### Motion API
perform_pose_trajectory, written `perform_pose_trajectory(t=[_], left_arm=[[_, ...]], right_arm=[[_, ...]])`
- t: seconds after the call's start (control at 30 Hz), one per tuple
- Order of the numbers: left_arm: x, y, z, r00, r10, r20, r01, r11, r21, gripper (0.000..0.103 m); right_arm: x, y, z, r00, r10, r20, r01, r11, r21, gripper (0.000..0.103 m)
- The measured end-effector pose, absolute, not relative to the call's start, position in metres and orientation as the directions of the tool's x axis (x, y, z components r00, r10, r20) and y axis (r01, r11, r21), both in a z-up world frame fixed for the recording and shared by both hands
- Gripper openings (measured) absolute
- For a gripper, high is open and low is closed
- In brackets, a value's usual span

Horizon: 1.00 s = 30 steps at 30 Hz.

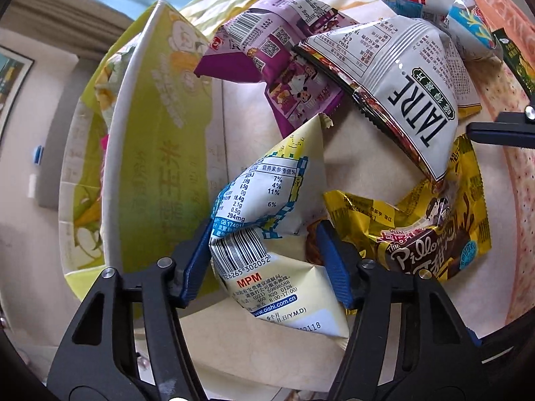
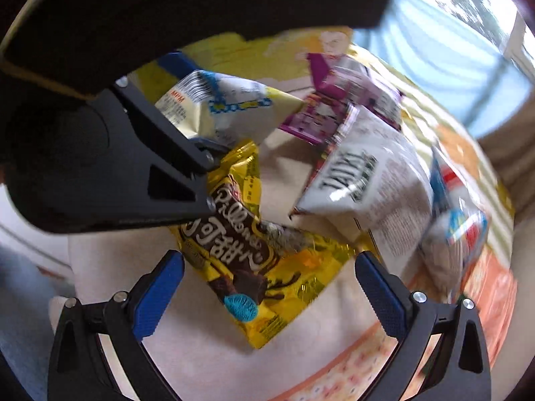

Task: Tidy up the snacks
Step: 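Grasp the white-blue MPM bag with left tool while right tool grasps yellow Pillows bag, then carry both bags into the box and open both tools to release them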

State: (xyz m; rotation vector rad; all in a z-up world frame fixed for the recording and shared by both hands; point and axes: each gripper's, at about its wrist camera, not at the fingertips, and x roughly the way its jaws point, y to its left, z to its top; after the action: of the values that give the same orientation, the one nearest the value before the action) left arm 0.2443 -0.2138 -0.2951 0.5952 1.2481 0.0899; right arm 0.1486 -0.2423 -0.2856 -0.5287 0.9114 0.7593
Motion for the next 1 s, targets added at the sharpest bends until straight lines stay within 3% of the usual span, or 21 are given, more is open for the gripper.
perform_pose_trajectory(t=[0.27,0.5,0.6,0.67,1.0], left_arm=[[0.246,-0.208,-0.297,0.324,0.350,-0.879,0.264,0.859,0.439,0.057],[0.243,-0.201,-0.298,0.336,0.328,-0.883,0.289,0.856,0.429,0.052],[0.240,-0.197,-0.295,0.335,0.303,-0.892,0.291,0.867,0.404,0.051],[0.239,-0.196,-0.293,0.334,0.290,-0.897,0.291,0.873,0.391,0.050],[0.234,-0.181,-0.277,0.323,0.208,-0.923,0.268,0.916,0.300,0.047]], right_arm=[[0.159,-0.231,-0.288,0.299,0.455,-0.839,-0.838,0.546,-0.002,0.102],[0.145,-0.229,-0.298,0.267,0.454,-0.850,-0.851,0.524,0.013,0.101],[0.137,-0.229,-0.309,0.270,0.415,-0.869,-0.854,0.519,-0.018,0.083],[0.133,-0.230,-0.312,0.286,0.389,-0.876,-0.851,0.523,-0.045,0.062],[0.121,-0.238,-0.295,0.289,0.386,-0.876,-0.789,0.614,0.011,0.051]])
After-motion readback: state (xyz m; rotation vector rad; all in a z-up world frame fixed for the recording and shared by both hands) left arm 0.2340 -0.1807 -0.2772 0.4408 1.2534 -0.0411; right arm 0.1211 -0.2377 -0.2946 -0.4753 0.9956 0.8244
